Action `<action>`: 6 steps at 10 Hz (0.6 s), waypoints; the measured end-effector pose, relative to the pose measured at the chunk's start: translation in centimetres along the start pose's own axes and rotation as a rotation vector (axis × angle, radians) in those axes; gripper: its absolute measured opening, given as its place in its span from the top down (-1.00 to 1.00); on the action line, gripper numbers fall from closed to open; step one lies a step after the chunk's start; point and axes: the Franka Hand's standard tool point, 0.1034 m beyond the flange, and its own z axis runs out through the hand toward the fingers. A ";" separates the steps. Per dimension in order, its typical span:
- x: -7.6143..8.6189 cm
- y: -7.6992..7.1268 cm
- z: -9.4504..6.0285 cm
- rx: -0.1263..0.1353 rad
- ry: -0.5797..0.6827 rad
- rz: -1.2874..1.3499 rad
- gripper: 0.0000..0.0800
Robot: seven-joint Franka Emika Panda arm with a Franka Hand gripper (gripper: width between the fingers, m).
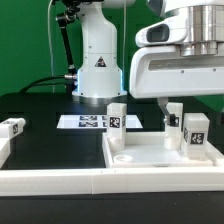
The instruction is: Assemble square table
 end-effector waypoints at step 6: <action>-0.1 0.2 0.1 -0.002 -0.002 0.035 0.27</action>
Offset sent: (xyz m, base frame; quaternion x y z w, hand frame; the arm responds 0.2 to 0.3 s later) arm 0.0000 0.0000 0.0000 0.0000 0.0000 0.0000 1.0000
